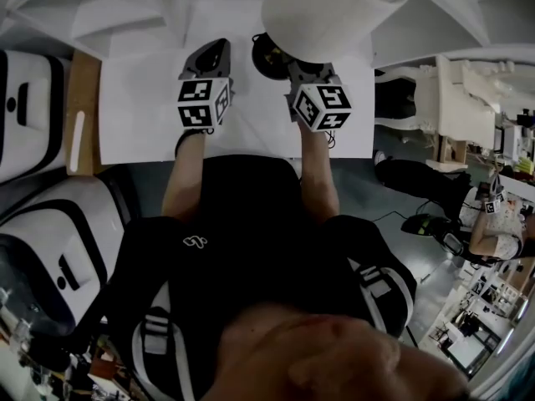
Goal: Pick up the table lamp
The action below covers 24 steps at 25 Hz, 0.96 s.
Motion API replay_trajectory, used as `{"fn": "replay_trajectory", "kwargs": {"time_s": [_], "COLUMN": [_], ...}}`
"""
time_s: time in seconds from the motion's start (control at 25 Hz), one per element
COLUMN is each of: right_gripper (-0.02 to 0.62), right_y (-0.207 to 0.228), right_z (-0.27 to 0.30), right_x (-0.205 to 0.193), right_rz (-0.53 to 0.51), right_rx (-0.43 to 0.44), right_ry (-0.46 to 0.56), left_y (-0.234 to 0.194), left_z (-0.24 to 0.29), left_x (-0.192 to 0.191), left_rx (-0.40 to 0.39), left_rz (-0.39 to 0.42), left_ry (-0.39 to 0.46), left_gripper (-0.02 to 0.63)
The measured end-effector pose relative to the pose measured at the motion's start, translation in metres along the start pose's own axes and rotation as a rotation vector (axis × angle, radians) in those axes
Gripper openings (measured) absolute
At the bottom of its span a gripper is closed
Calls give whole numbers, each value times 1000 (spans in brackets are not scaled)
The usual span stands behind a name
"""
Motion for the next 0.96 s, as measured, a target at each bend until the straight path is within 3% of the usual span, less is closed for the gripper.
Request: {"fn": "replay_trajectory", "kwargs": {"time_s": [0.96], "right_gripper": [101], "right_y": [-10], "right_z": [-8], "right_x": [-4], "right_rz": [18], "right_rx": [2], "right_ry": [-8], "left_y": [7], "left_z": [-14], "left_x": [-1], "left_rx": [-5], "left_rz": [31], "left_ry": [-4], "left_gripper": [6]}}
Point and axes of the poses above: the fingertips, and each gripper's own axes: z forward along the fingers, y to its right, x out of its top, the point moved 10 cm from there along -z, backward along the fingers, and after that the axes turned 12 degrees about -x, right-handed, at the moved point
